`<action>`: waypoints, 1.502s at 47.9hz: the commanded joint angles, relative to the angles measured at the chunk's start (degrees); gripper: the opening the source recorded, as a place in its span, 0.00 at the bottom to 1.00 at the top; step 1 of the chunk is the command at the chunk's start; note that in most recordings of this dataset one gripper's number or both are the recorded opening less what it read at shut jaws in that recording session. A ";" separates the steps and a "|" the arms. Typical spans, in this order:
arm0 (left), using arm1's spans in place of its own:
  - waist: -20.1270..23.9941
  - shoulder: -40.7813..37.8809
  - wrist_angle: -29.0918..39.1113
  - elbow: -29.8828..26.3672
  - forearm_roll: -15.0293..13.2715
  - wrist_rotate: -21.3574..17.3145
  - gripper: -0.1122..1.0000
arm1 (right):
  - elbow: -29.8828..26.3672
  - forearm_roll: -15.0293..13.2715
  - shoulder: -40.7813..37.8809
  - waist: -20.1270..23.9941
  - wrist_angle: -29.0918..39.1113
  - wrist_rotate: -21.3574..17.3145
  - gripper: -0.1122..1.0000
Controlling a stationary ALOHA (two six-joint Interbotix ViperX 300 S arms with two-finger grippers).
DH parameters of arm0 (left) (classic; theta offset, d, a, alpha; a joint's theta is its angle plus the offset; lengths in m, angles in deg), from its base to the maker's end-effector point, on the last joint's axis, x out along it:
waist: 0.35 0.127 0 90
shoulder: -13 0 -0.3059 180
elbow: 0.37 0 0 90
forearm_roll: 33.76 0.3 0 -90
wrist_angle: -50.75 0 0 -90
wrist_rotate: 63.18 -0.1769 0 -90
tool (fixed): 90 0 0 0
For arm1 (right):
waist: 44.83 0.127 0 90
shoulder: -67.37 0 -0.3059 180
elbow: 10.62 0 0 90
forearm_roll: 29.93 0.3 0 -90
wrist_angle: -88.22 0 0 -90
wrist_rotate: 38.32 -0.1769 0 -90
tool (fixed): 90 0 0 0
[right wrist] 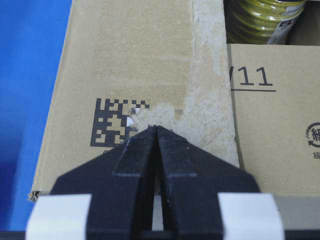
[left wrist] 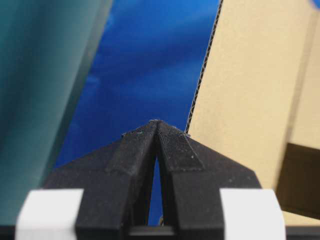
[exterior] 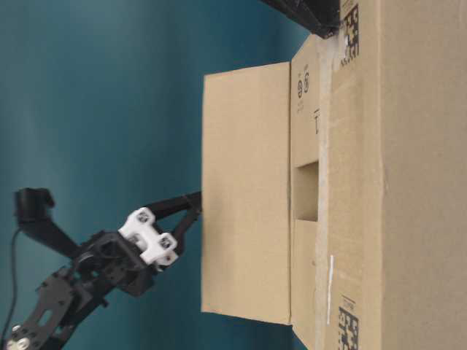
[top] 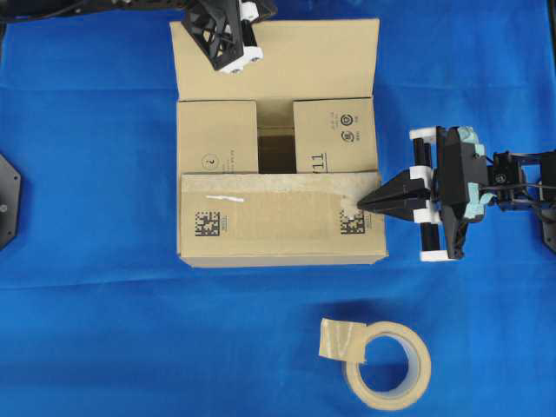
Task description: Close the cardboard box.
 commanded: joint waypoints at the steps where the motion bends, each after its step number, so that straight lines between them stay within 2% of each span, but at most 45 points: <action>1: -1.93 2.37 0.26 0.00 -0.09 0.09 0.10 | -0.88 0.00 0.09 -0.18 -0.35 0.18 0.11; 23: -10.72 6.24 0.62 5.63 -0.26 3.08 0.10 | -0.88 -0.18 0.09 -0.18 -0.62 0.26 0.11; 31: -13.01 7.21 -1.05 8.35 -0.26 5.71 0.10 | -0.88 -0.26 0.09 -0.18 -1.23 0.26 0.11; 54: -17.23 7.03 -16.35 20.48 -0.35 12.30 0.10 | -0.88 -0.18 0.09 -0.53 -2.11 0.26 0.11; 63: -18.11 7.12 -23.38 24.96 -0.35 12.74 0.10 | -0.88 -0.26 0.09 -1.41 -2.55 0.35 0.11; 72: -18.46 7.56 -24.70 26.02 -0.44 12.74 0.10 | -0.97 -0.18 0.09 -1.85 -2.55 0.62 0.11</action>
